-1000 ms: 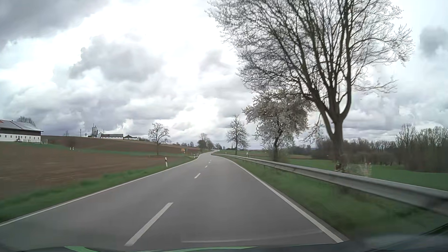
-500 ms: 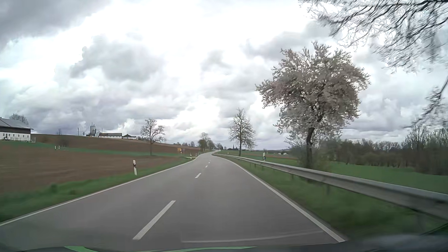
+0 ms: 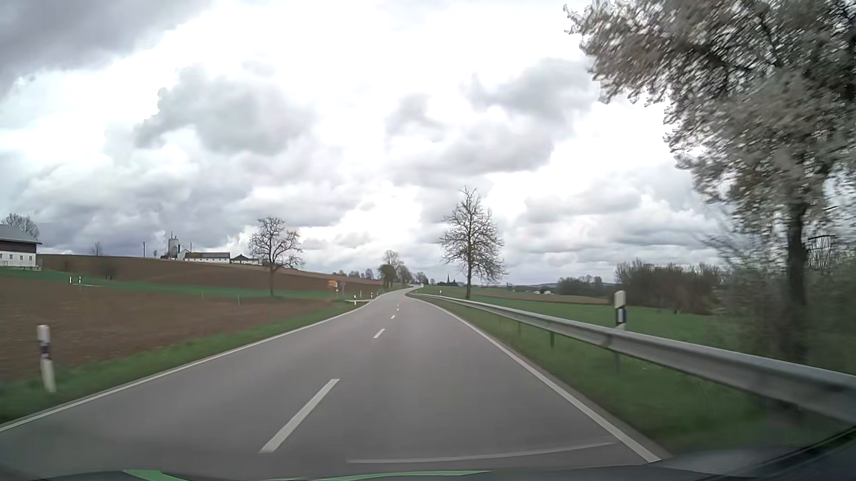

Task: Follow the waypoints while adhering to traffic rules and regulations

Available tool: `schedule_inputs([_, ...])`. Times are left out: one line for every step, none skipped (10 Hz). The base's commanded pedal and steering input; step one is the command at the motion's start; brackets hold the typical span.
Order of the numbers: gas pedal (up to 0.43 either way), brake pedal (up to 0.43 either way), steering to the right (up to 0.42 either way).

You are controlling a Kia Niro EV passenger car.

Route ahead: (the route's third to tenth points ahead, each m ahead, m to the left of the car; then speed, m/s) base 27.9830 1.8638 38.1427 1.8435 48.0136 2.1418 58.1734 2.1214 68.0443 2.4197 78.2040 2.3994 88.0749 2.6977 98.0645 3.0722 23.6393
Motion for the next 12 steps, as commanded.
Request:
schedule_inputs([0.22,0.0,-0.003])
schedule_inputs([0.22,0.0,-0.004])
schedule_inputs([0.22,0.0,-0.005])
schedule_inputs([0.22,0.0,-0.005])
schedule_inputs([0.22,0.0,-0.004])
schedule_inputs([0.22,0.0,-0.004])
schedule_inputs([0.22,0.0,-0.005])
schedule_inputs([0.22,0.0,-0.005])
schedule_inputs([0.22,0.0,-0.005])
schedule_inputs([0.22,0.0,-0.005])
schedule_inputs([0.22,0.0,-0.006])
schedule_inputs([0.22,0.0,-0.006])
